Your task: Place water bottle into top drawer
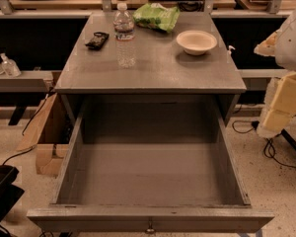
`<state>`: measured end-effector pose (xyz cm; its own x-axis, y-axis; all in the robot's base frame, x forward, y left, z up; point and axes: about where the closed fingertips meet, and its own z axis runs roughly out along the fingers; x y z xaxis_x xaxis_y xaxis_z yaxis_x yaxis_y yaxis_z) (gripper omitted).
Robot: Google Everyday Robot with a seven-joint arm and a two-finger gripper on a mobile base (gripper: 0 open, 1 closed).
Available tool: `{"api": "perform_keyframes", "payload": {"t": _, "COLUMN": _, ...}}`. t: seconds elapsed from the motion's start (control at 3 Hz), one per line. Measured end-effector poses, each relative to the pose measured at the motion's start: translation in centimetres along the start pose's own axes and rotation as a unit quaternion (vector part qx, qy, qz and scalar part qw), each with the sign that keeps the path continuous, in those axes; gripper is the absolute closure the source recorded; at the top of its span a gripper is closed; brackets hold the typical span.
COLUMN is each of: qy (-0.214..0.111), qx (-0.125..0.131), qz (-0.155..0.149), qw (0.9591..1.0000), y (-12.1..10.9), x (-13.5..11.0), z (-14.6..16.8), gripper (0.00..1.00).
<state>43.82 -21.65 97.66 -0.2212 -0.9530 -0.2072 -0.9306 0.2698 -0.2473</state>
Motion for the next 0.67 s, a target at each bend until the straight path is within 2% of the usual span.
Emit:
{"api": "perform_keyframes", "payload": {"t": 0.33, "qy": -0.008, "qx": 0.005, "qz": 0.002, "qw": 1.0, "y": -0.5, "x": -0.3, "z": 0.0, "gripper": 0.0}}
{"api": "perform_keyframes", "payload": {"t": 0.67, "qy": -0.056, "qx": 0.02, "qz": 0.015, "qw": 0.9981, "y": -3.7, "x": -1.9, "z": 0.9, "gripper": 0.0}}
